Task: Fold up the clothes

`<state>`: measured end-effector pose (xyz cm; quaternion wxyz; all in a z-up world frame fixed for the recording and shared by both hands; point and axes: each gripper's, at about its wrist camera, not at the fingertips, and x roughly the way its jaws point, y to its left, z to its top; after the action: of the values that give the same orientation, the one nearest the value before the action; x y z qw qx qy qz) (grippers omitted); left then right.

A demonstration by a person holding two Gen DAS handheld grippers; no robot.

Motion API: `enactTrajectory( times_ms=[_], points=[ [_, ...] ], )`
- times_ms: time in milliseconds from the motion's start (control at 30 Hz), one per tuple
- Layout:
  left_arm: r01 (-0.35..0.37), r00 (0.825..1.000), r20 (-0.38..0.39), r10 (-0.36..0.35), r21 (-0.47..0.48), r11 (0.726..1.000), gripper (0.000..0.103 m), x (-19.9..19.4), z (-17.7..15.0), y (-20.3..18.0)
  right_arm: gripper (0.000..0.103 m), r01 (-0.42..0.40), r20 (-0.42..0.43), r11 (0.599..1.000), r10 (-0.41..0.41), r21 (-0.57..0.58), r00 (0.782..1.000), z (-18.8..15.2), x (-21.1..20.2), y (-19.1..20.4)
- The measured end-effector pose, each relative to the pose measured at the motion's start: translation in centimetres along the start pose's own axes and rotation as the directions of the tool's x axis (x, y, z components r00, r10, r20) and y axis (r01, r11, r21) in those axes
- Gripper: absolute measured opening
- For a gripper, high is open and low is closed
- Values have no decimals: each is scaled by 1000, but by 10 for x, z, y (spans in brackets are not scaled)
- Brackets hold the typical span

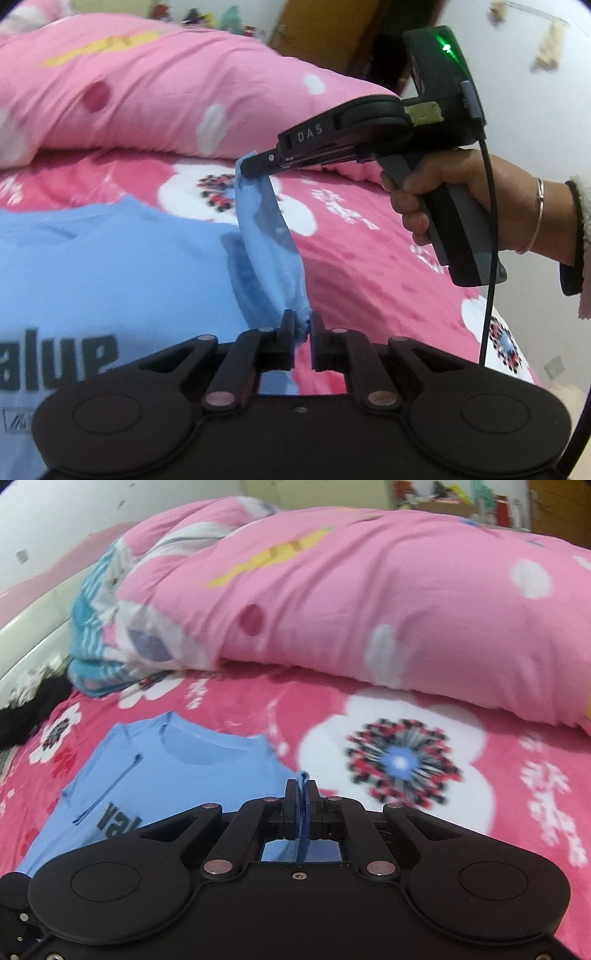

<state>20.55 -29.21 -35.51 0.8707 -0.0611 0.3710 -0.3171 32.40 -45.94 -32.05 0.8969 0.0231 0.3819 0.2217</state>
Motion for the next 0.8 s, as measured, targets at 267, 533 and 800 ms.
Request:
enactTrajectory(
  times_ms=[267, 533, 800],
  points=[
    [-61, 998, -39, 56, -126, 990, 7, -1, -23, 35, 3, -85, -99, 991, 75, -100, 992, 5, 53, 49],
    [-104, 991, -104, 88, -162, 981, 17, 4, -45, 53, 5, -114, -228, 981, 76, -157, 971, -18, 100, 70],
    [-128, 987, -121, 109, -157, 979, 28, -9, -57, 53, 43, -157, -187, 987, 147, -38, 971, -18, 89, 64]
  ],
)
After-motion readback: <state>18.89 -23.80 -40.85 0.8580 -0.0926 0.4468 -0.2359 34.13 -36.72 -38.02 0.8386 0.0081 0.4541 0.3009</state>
